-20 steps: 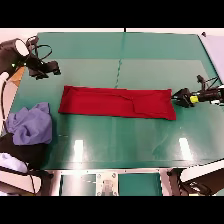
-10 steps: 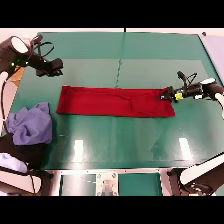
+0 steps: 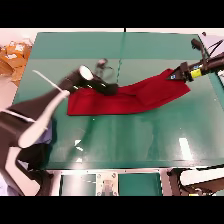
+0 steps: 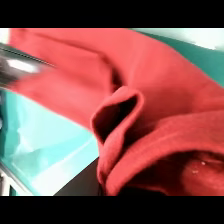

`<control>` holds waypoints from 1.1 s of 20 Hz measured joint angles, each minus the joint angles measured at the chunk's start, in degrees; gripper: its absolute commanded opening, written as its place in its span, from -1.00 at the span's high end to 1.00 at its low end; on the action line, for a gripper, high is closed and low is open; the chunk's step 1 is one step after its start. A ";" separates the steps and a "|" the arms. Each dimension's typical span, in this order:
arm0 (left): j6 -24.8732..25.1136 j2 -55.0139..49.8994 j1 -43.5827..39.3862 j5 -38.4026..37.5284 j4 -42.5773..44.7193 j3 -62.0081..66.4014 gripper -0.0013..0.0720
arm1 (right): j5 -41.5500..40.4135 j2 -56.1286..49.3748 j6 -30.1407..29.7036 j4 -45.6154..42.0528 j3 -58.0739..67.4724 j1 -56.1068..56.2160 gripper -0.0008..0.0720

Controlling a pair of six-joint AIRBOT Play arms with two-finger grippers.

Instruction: Fold the shirts.

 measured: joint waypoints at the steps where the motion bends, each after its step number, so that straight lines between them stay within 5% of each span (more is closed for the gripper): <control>1: 1.16 -1.81 -2.71 3.15 -3.34 -0.15 0.91 | 0.85 1.14 0.68 -0.04 1.07 0.46 0.93; 7: 4.28 -7.89 -9.49 9.79 -16.44 -0.13 0.91 | 3.26 3.78 3.28 -0.31 4.39 3.08 0.93; 11: 6.58 -8.72 -4.52 -0.46 -16.72 5.81 0.91 | 3.43 4.11 3.78 -0.28 4.83 3.82 0.92; 18: 1.77 -3.96 12.37 -30.36 8.04 26.23 0.91 | -1.07 4.13 8.52 0.11 4.94 13.99 0.92; 22: 0.70 2.62 21.14 -36.54 20.33 29.49 0.91 | -11.76 1.51 13.03 0.13 4.85 27.23 0.92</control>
